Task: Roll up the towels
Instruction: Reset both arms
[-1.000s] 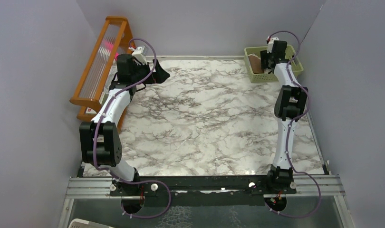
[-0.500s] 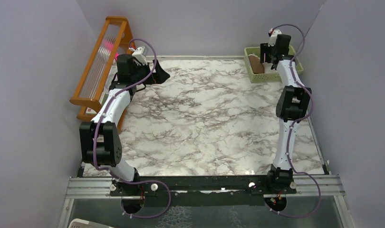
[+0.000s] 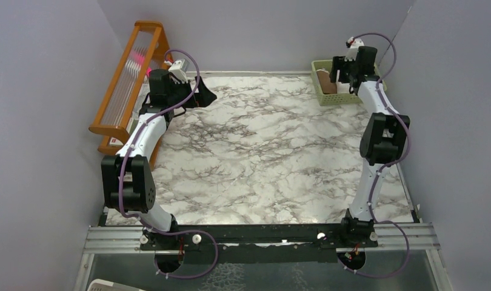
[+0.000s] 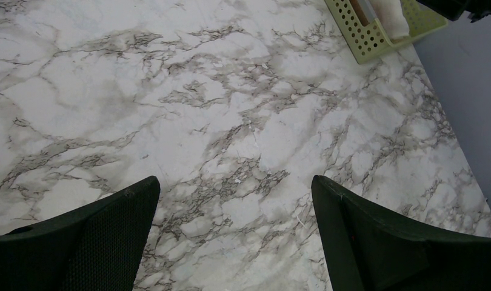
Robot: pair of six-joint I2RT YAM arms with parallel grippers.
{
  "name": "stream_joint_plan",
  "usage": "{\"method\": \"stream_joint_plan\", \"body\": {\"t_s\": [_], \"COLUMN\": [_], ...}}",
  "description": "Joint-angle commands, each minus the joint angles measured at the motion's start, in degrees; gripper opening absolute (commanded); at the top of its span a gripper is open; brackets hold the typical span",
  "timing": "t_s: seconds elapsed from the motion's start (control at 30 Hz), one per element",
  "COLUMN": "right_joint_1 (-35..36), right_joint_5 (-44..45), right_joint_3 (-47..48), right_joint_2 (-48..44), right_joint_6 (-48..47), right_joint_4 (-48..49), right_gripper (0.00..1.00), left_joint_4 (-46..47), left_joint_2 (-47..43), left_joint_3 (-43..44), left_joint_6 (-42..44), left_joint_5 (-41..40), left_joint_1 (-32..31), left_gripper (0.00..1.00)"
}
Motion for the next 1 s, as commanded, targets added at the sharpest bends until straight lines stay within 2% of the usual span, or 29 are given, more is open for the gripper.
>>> {"method": "stream_joint_plan", "body": {"t_s": [0.0, 0.13, 0.3, 0.47, 0.5, 0.53, 0.57, 0.63, 0.7, 0.83, 0.97], "right_joint_1": [-0.31, -0.23, 2.29, 10.14, 11.84, 13.78, 16.22, 21.05, 25.01, 25.88, 25.83], "right_joint_5": [-6.75, -12.43, -21.39, -21.0, -22.09, -22.74, -22.7, -21.16, -14.24, -12.64, -11.98], "right_joint_3": [-8.5, -20.75, -34.59, -41.31, -42.2, -42.31, -41.92, -42.25, -43.41, -46.2, -47.64], "right_joint_2": [-12.5, -23.38, -34.37, -39.38, -39.74, -39.88, -39.95, -40.51, -41.56, -43.28, -45.55], "right_joint_6": [4.84, 9.71, 20.49, 24.96, 25.22, 24.01, 22.38, 20.03, 22.71, 30.21, 27.09], "right_joint_4": [10.61, 17.59, 29.52, 27.91, 27.43, 25.69, 23.31, 20.91, 19.95, 19.13, 17.65], "right_gripper": [0.7, 0.7, 0.7, 0.7, 0.79, 0.93, 0.99, 1.0, 1.0, 1.0, 1.0], "left_joint_4": [-0.18, -0.22, -0.2, 0.34, 0.51, 0.68, 0.8, 0.67, -0.02, -0.43, -0.37], "left_joint_2": [-2.24, -2.79, -2.54, -5.16, -6.33, -7.34, -8.44, -9.7, -10.07, -11.41, -13.12], "left_joint_3": [0.86, 0.63, 1.49, 0.59, 0.0, -0.8, -1.87, -2.89, -3.15, -4.53, -6.56], "left_joint_6": [0.64, 1.19, 1.99, 3.75, 4.48, 5.37, 6.19, 7.13, 7.39, 7.62, 7.86], "left_joint_5": [1.29, 0.83, 1.92, -3.02, -4.51, -5.72, -6.85, -7.91, -8.05, -7.99, -8.82], "left_joint_1": [0.01, 0.0, -0.06, 0.01, -0.03, 0.01, -0.03, -0.03, 0.02, 0.02, 0.0], "left_gripper": [0.99, 0.99, 0.99, 0.99, 0.99, 0.99, 0.99, 0.99, 0.99, 0.99, 0.99]}}
